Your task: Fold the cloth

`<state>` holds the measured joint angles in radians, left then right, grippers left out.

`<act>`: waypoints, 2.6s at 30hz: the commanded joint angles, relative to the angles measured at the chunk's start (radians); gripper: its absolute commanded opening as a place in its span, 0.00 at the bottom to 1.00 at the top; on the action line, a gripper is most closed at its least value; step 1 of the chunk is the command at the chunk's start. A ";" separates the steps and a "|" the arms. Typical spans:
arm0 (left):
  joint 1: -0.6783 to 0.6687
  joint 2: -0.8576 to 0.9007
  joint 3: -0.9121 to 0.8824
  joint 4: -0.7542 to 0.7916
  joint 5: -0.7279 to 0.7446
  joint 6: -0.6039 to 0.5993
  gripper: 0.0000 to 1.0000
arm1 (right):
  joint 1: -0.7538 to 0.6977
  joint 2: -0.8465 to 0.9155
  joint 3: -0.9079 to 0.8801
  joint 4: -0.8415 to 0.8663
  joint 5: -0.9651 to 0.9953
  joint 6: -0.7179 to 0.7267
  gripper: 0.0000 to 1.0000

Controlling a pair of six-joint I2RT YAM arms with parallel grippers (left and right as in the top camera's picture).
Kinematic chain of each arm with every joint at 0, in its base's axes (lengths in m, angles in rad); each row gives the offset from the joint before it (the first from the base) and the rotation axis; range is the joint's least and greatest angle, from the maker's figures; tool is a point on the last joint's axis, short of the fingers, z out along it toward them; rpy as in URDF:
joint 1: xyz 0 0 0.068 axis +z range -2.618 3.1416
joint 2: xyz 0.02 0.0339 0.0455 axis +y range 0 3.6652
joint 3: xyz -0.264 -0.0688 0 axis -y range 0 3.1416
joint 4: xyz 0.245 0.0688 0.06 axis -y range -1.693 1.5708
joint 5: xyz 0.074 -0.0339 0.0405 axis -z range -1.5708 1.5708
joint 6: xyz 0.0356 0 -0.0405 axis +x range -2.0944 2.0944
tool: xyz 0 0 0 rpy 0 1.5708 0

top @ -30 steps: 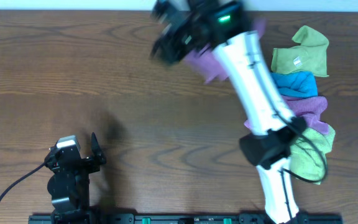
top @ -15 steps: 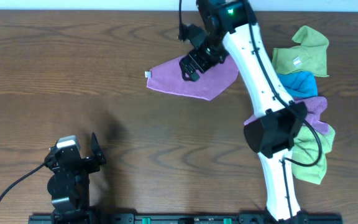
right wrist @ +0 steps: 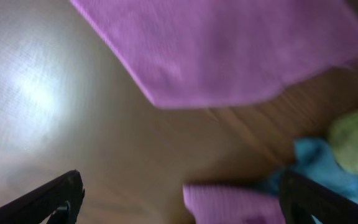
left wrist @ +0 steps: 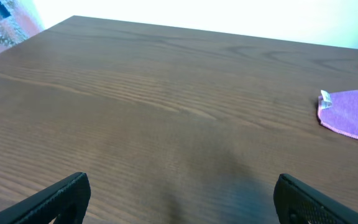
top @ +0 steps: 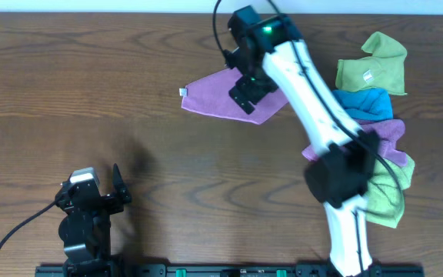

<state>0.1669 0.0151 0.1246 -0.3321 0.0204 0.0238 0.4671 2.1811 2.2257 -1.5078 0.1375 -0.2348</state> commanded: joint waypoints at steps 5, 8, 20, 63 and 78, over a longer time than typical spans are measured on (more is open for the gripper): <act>-0.005 -0.004 -0.022 -0.007 0.003 0.006 0.95 | -0.027 -0.198 -0.472 0.283 0.137 -0.006 0.99; -0.005 -0.004 -0.022 -0.007 0.003 0.006 0.95 | -0.026 -0.199 -0.521 0.439 0.124 -0.067 0.99; -0.005 -0.004 -0.022 -0.007 0.003 0.006 0.95 | 0.009 -0.199 -0.757 0.736 -0.034 -0.332 0.99; -0.005 -0.004 -0.022 -0.007 0.003 0.006 0.95 | 0.164 -0.091 -0.303 0.831 -0.171 -0.268 0.01; -0.005 -0.004 -0.022 -0.007 0.003 0.006 0.95 | 0.062 -0.065 0.077 0.589 -0.220 0.059 0.01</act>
<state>0.1661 0.0151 0.1246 -0.3321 0.0200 0.0238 0.6628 2.0850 2.3337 -0.8753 -0.1047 -0.3710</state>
